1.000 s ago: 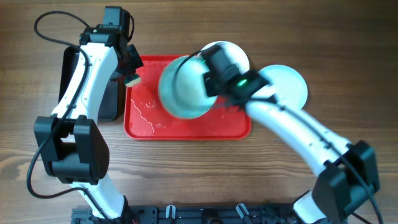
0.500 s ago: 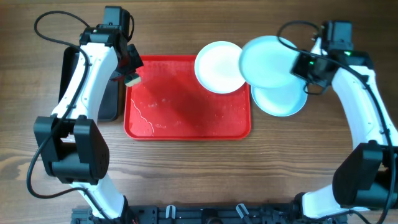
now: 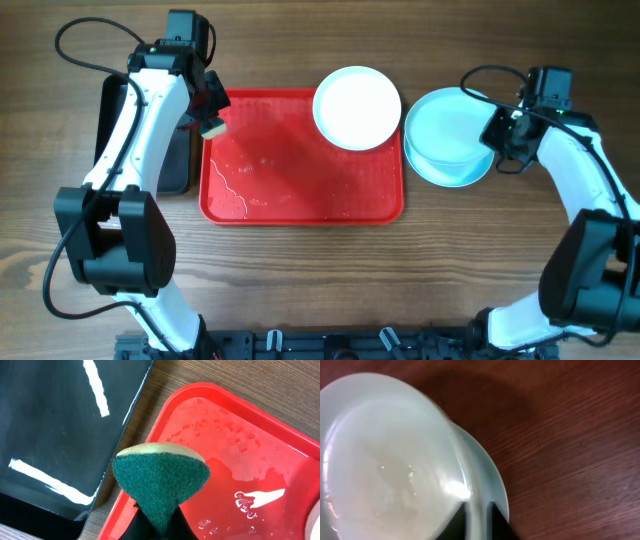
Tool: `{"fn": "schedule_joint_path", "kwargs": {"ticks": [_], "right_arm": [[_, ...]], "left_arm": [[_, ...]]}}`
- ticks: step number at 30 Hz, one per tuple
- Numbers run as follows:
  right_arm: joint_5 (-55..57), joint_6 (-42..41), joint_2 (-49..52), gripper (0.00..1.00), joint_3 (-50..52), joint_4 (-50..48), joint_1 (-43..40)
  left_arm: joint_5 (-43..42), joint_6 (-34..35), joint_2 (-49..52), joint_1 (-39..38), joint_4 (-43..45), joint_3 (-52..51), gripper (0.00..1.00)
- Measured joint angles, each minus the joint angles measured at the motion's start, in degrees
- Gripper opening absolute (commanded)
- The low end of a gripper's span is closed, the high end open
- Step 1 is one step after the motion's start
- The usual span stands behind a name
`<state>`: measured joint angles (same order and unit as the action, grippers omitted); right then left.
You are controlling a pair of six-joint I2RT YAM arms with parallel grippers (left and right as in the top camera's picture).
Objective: Clean dirty plates on tray and stack at the side
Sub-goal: 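Lower the plate onto the first cleaned plate and release it, then grasp the white plate rim with the right gripper and drag it to tray center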
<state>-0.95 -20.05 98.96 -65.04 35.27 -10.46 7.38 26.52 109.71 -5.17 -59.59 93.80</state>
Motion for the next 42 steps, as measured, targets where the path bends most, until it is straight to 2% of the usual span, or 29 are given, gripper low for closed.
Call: {"fn": "schedule_joint_path", "kwargs": {"ticks": [8, 15, 21, 25, 33, 38, 42], "right_arm": [[-1.95, 0.33, 1.73, 0.4, -1.05, 1.84, 0.0], [-10.03, 1.51, 1.73, 0.41, -12.87, 4.55, 3.06], [-11.96, 1.25, 2.19, 0.41, -15.72, 0.11, 14.01], [-11.91, -0.13, 6.62, 0.41, -15.76, -3.52, 20.17], [-10.38, -1.66, 17.09, 0.4, -15.74, -9.03, 21.46], [-9.81, -1.38, 18.27, 0.35, -15.74, -11.87, 21.4], [-8.46, -0.57, 18.27, 0.34, -15.76, -12.81, 21.42]], "left_arm": [[0.0, 0.0, 0.0, 0.0, 0.02, 0.0, 0.04], [0.0, 0.0, 0.0, 0.0, 0.02, 0.0, 0.04], [-0.02, -0.02, 0.0, 0.0, 0.0, 0.0, 0.04], [-0.02, 0.0, 0.0, 0.0, 0.0, 0.0, 0.04], [0.0, -0.02, 0.0, 0.0, -0.02, 0.0, 0.04], [0.0, 0.0, 0.0, 0.0, 0.02, 0.0, 0.04], [0.0, -0.02, 0.0, 0.0, 0.02, 0.0, 0.04]]}}
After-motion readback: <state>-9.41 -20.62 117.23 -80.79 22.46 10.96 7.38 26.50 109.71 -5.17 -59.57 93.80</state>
